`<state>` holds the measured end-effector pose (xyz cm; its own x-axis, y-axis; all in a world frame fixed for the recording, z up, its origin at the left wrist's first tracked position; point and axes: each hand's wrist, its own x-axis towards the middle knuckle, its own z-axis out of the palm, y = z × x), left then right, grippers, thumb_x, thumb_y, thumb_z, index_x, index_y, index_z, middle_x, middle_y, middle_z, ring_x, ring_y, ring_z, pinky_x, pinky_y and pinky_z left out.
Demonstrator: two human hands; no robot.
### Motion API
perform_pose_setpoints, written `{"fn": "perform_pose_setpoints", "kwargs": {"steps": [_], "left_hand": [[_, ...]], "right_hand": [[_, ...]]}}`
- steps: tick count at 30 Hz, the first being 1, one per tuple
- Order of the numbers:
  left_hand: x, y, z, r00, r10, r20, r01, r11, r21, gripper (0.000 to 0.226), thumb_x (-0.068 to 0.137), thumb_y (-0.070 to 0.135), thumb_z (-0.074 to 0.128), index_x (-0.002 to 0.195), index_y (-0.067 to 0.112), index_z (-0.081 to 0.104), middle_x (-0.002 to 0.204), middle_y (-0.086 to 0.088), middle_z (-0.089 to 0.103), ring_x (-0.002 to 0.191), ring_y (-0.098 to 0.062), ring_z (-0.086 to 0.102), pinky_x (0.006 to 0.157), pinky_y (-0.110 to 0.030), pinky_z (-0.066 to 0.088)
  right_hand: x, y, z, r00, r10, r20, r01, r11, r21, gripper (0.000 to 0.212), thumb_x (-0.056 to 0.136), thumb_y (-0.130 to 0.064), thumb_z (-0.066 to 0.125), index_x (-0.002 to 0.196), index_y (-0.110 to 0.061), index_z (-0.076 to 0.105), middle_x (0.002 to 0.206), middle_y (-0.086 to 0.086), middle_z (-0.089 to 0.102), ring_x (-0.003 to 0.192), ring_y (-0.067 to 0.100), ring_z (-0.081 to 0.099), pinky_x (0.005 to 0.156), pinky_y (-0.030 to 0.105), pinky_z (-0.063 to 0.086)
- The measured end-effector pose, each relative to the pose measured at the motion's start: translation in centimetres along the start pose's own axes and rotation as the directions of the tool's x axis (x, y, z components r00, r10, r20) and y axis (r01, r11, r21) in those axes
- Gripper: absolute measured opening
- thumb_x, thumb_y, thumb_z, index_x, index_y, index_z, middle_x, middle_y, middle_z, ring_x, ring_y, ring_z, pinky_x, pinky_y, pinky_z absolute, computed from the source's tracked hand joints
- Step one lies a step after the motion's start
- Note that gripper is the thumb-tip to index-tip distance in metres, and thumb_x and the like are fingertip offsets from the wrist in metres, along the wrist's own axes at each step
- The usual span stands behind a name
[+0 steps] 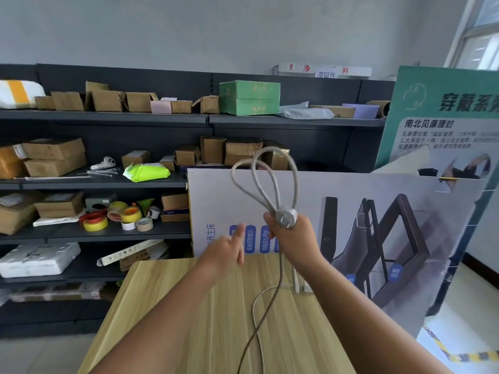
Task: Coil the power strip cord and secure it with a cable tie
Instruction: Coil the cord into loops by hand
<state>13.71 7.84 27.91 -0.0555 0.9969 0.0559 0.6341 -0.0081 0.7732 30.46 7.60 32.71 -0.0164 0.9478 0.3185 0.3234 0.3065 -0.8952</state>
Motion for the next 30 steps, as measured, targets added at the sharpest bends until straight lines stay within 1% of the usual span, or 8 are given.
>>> {"fn": "perform_pose_setpoints", "kwargs": {"steps": [3,6,10,14,17,20,25,30], "left_hand": [[-0.8,-3.3,3.0,0.727,-0.408,0.552,0.33,0.913,0.24,0.101,0.079,0.083,-0.001,0.068,0.012,0.071,0.075,-0.005,0.07,0.049,-0.012,0.06,0.056,-0.025,0.044],[-1.9,-5.1,6.2,0.445,-0.43,0.786,0.539,0.829,0.148,0.095,0.084,0.079,0.01,0.096,0.007,0.071,0.103,-0.013,0.073,0.064,-0.015,0.072,0.057,-0.022,0.053],[-1.7,-6.8,9.2,0.533,-0.348,0.771,0.834,0.369,-0.41,0.06,0.097,0.053,0.043,0.116,-0.004,0.053,0.078,-0.02,0.073,0.059,-0.026,0.071,0.053,-0.029,0.056],[0.3,-8.9,8.2,0.691,-0.531,0.491,0.494,-0.149,-0.857,0.011,0.098,-0.001,0.049,0.09,-0.007,0.053,0.06,-0.024,0.062,0.038,-0.027,0.064,0.035,-0.031,0.053],[2.4,-10.7,5.0,0.663,-0.658,0.357,0.202,-0.302,-0.932,0.013,0.102,0.013,0.045,0.102,0.001,0.05,0.07,-0.016,0.06,0.047,-0.017,0.058,0.031,-0.02,0.048],[3.3,-9.2,2.5,0.724,-0.668,0.172,0.225,-0.006,-0.974,0.015,0.099,0.014,0.049,0.09,0.007,0.059,0.057,-0.003,0.053,0.029,-0.006,0.04,0.029,-0.012,0.03],[1.6,-0.8,1.5,0.982,-0.185,-0.025,0.074,0.511,-0.856,0.022,0.099,0.02,0.053,0.101,0.009,0.072,0.078,-0.004,0.062,0.063,-0.016,0.06,0.063,-0.031,0.054],[-0.6,4.1,1.7,0.967,0.187,-0.173,-0.253,0.786,-0.564,0.021,0.095,0.01,0.06,0.111,0.015,0.071,0.068,0.015,0.07,0.058,0.005,0.066,0.058,-0.009,0.048]], "right_hand": [[0.6,-1.7,-0.7,0.999,0.008,-0.047,0.003,0.976,0.22,0.028,0.094,-0.029,0.06,0.085,-0.003,0.059,0.058,-0.001,0.058,0.048,0.008,0.057,0.057,0.033,0.053],[0.4,-3.0,-0.9,1.0,0.0,-0.003,0.001,0.886,0.463,0.021,0.096,-0.024,0.057,0.085,-0.007,0.052,0.055,0.001,0.047,0.042,0.013,0.045,0.05,0.03,0.05],[-0.3,-3.7,-0.8,0.995,-0.066,0.069,0.015,0.818,0.575,0.026,0.098,-0.02,0.053,0.075,-0.008,0.053,0.06,0.01,0.043,0.039,0.012,0.034,0.043,0.025,0.038],[-0.7,-4.1,-1.5,0.985,-0.074,0.158,-0.042,0.779,0.626,0.028,0.099,-0.016,0.051,0.072,-0.009,0.047,0.061,0.006,0.044,0.038,0.01,0.03,0.042,0.025,0.029],[-0.3,-2.7,-3.0,0.978,-0.05,0.201,-0.06,0.859,0.508,0.032,0.098,-0.02,0.054,0.068,-0.011,0.048,0.056,0.005,0.044,0.041,0.013,0.033,0.042,0.025,0.031],[0.2,-0.3,-3.5,0.988,0.033,0.148,-0.075,0.955,0.287,0.028,0.096,-0.027,0.057,0.072,-0.013,0.054,0.056,0.002,0.049,0.047,0.015,0.042,0.045,0.028,0.039],[1.0,2.6,-1.5,0.975,0.211,0.069,-0.222,0.926,0.305,0.017,0.096,-0.022,0.058,0.085,-0.009,0.057,0.066,0.006,0.056,0.051,0.015,0.053,0.047,0.029,0.043],[0.1,2.5,1.6,0.964,0.206,0.167,-0.263,0.822,0.505,0.021,0.1,-0.017,0.052,0.098,-0.001,0.066,0.085,0.016,0.073,0.076,0.026,0.07,0.073,0.048,0.058]]}}
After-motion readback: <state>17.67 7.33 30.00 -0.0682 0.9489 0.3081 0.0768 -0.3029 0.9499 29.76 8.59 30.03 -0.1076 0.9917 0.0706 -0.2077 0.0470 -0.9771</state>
